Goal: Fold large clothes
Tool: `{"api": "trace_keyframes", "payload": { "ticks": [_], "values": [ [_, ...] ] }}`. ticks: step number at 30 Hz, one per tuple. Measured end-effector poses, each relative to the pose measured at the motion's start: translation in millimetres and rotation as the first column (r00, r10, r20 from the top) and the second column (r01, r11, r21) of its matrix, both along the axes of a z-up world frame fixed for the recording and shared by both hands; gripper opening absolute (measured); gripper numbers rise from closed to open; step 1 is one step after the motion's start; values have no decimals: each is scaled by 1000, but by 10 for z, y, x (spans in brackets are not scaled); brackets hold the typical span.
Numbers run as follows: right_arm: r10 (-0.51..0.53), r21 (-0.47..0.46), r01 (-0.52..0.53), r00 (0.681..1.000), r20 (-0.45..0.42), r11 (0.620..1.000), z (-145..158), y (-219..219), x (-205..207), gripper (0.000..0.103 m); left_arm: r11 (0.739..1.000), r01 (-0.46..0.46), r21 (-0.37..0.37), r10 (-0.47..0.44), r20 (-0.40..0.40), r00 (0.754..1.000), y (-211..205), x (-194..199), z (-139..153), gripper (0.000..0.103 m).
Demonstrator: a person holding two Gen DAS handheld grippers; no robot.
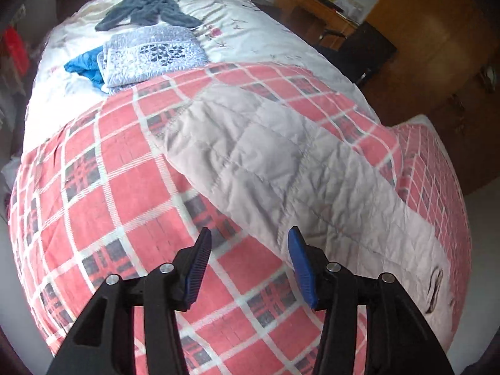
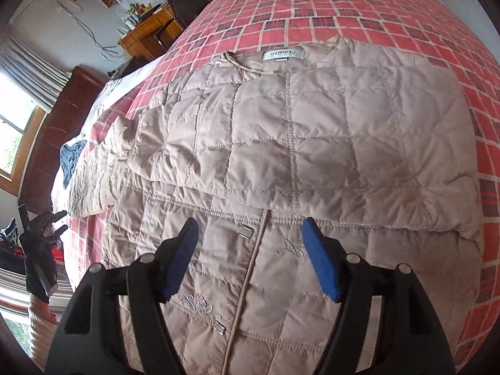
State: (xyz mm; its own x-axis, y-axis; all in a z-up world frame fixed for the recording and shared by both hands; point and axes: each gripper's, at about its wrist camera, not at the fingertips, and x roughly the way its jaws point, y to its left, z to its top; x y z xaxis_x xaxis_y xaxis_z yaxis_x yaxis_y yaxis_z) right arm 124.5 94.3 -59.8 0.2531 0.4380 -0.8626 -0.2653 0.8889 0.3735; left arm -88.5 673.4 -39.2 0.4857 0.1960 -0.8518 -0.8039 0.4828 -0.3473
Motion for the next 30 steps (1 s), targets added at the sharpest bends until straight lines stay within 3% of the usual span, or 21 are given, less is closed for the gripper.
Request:
{"api": "trace_keyframes", "payload": {
  "ticks": [5,12,16,24,27,30],
  "values": [
    [7,-26,-7,1000,-1,1000,-30,21,-17,69,996,-73,-51,76,67,995,299,39,-143,48],
    [-18,-42,18,1000,7,999,-10,-87,-13,69,994,-103,-20,105,97,990,365,36,-61,8],
    [-30,-41,31,999,10,999,14,-136,-32,69,995,-83,49,76,144,987,238,67,154,4],
    [-45,-34,46,999,30,998,116,-242,-75,69,976,76,202,-129,261,957,-441,406,877,4],
    [-54,-32,55,998,43,998,168,-297,-82,69,950,187,251,-256,278,926,-867,668,1083,4],
    [-64,-28,65,997,54,997,208,-359,-92,69,909,319,269,-392,288,874,-1368,979,1182,3]
  ]
}}
